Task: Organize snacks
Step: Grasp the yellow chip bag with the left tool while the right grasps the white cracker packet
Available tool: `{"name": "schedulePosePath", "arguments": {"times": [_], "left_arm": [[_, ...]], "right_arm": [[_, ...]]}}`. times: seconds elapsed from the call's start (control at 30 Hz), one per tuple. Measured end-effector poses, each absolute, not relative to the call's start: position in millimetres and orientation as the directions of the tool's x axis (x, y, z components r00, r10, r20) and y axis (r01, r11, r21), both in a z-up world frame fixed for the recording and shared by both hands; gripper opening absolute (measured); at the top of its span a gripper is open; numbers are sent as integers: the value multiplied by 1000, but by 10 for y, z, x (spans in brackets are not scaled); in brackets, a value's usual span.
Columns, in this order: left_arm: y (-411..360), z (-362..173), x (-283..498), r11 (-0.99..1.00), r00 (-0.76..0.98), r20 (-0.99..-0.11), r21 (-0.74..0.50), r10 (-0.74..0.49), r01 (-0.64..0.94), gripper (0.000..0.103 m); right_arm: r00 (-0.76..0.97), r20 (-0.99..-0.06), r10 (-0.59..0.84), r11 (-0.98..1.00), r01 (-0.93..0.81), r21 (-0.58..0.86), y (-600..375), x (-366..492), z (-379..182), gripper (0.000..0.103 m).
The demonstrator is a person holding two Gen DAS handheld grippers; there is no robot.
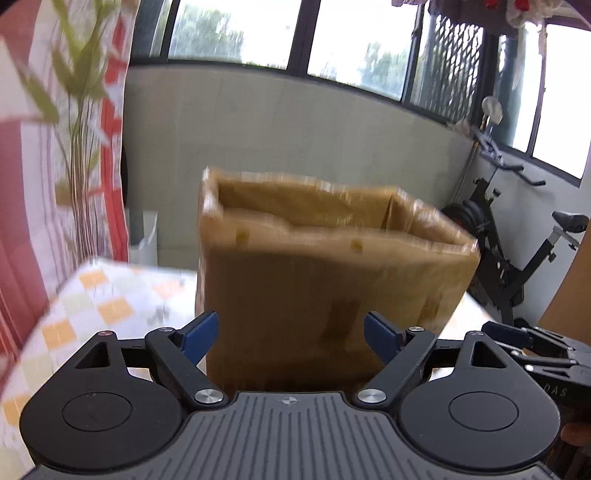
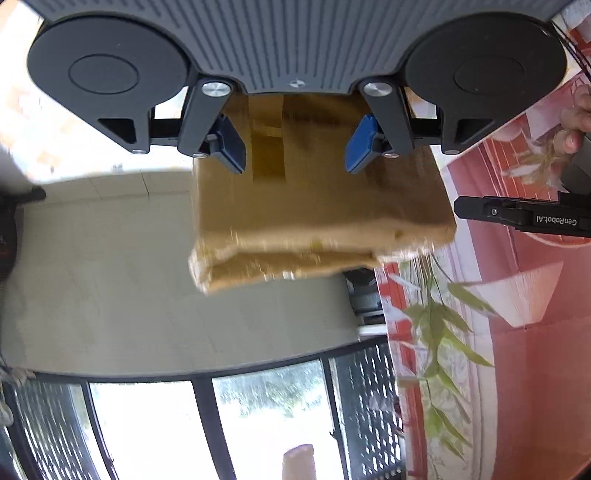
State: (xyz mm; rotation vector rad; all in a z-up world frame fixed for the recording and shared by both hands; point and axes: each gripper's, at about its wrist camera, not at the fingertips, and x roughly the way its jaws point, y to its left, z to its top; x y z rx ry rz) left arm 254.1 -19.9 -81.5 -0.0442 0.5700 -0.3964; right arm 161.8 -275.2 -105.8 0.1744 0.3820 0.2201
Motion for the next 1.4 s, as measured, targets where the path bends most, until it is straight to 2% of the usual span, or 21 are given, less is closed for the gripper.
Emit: {"name": "schedulePosePath", "arguments": {"times": [0.2, 0.43, 0.67, 0.77, 0.83, 1.0, 1.1, 1.2, 1.3, 1.4], "left_arm": [[-127, -1137, 2458, 933, 733, -579, -186, -357, 308, 87], [-10, -1368, 2356, 943, 702, -630, -203, -333, 266, 87], [67, -1409, 2313, 944, 698, -635, -222, -330, 245, 87], [52, -1406, 2285, 944, 698, -635, -226, -331, 242, 87], [42, -1411, 2282, 943, 696, -636, -231, -334, 241, 87], [17, -1434, 2272, 941, 690, -640, -238, -340, 243, 87], [12, -1444, 2269, 940, 688, -640, -241, -342, 243, 87], [10, -1454, 2269, 939, 685, -642, -241, -344, 246, 87], [-9, -1480, 2278, 938, 679, -647, -241, -346, 248, 87], [-52, -1515, 2309, 938, 669, -657, -241, -348, 251, 87]], "right_arm": [[822, -482, 304, 949, -216, 229, -2605, 1473, -1495, 63], [662, -630, 406, 890, -444, 107, -2152, 1557, -1872, 63], [587, -677, 444, 826, -562, 54, -1850, 1747, -1949, 64], [557, -692, 460, 804, -593, 57, -1804, 1803, -1972, 70], [545, -697, 466, 791, -610, 52, -1789, 1793, -1987, 79], [524, -719, 456, 793, -607, 60, -1727, 1736, -2041, 79], [513, -730, 451, 805, -588, 85, -1781, 1660, -2085, 75], [540, -721, 435, 836, -538, 102, -1913, 1552, -2089, 61], [546, -708, 447, 870, -450, 202, -2122, 1462, -2068, 52], [571, -695, 436, 892, -379, 248, -2306, 1316, -2074, 51]]}}
